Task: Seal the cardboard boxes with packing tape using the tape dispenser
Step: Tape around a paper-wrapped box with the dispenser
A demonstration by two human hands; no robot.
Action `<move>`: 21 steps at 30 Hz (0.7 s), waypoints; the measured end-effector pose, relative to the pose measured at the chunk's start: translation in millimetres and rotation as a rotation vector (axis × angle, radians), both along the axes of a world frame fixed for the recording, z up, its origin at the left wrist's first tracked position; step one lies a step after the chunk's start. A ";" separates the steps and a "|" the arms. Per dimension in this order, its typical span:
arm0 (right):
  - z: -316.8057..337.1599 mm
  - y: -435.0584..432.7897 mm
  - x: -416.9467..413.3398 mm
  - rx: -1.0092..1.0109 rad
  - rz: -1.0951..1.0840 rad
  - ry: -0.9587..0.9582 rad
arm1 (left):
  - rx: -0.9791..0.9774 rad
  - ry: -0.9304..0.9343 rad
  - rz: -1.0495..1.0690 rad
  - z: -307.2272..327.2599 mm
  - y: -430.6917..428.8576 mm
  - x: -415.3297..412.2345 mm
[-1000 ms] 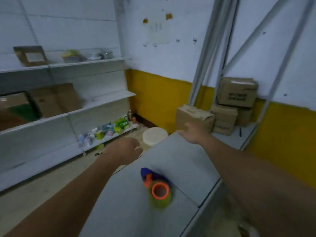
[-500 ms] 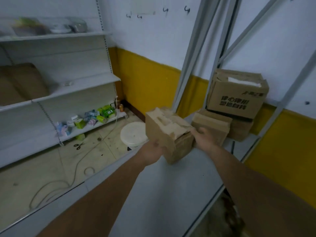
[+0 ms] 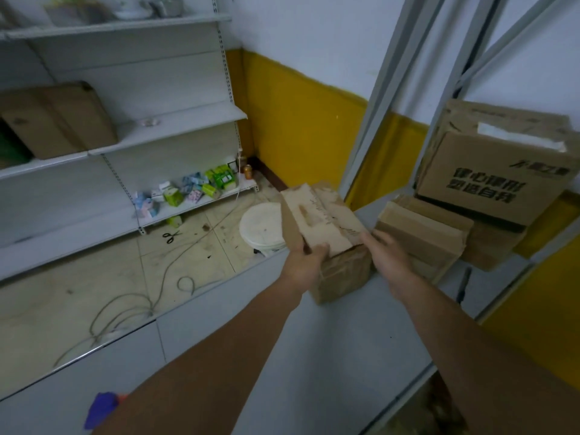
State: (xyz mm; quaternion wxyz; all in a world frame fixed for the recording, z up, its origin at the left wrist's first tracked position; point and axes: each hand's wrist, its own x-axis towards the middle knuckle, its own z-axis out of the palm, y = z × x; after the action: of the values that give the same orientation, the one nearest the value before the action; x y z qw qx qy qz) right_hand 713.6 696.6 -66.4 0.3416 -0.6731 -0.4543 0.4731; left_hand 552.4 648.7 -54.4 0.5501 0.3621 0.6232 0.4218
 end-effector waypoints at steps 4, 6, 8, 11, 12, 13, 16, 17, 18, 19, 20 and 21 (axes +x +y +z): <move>13.1 -8.7 -33.2 0.113 0.056 -0.009 | 0.057 -0.108 0.094 2.5 -6.6 -33.6; 20.8 -13.4 -57.7 0.157 0.073 0.014 | 0.130 -0.094 0.134 12.0 -16.7 -57.2; 31.7 -22.2 -88.9 0.195 0.104 0.048 | 0.216 -0.053 0.186 27.5 -32.1 -84.4; 47.7 -42.9 -143.9 0.285 0.187 0.072 | 0.306 -0.015 0.268 50.7 -64.3 -133.7; 54.1 -54.0 -163.6 0.311 0.230 0.073 | 0.319 -0.001 0.299 57.7 -78.2 -151.5; 58.6 -64.5 -183.5 0.336 0.272 0.078 | 0.329 0.008 0.330 63.6 -93.1 -169.4; 72.3 -105.9 -246.5 0.371 0.381 0.095 | 0.350 0.048 0.425 78.5 -148.4 -222.9; 76.5 -122.8 -267.4 0.388 0.414 0.092 | 0.358 0.075 0.453 82.2 -169.8 -240.9; 79.9 -141.1 -287.9 0.401 0.447 0.080 | 0.364 0.097 0.479 84.3 -192.4 -259.7; 81.3 -160.4 -308.0 0.413 0.484 0.068 | 0.363 0.117 0.502 85.3 -216.1 -278.5; 81.9 -182.4 -328.0 0.415 0.527 0.064 | 0.357 0.138 0.526 85.5 -241.7 -297.8; 79.9 -204.8 -347.7 0.408 0.577 0.067 | 0.351 0.159 0.550 84.9 -267.6 -316.3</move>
State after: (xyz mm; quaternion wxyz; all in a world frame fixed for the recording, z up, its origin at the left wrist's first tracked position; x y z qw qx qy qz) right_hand 365.9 491.7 13.5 0.3360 -0.4193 -0.6993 0.4715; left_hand 236.0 381.2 30.6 0.2945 0.3012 0.6566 0.6256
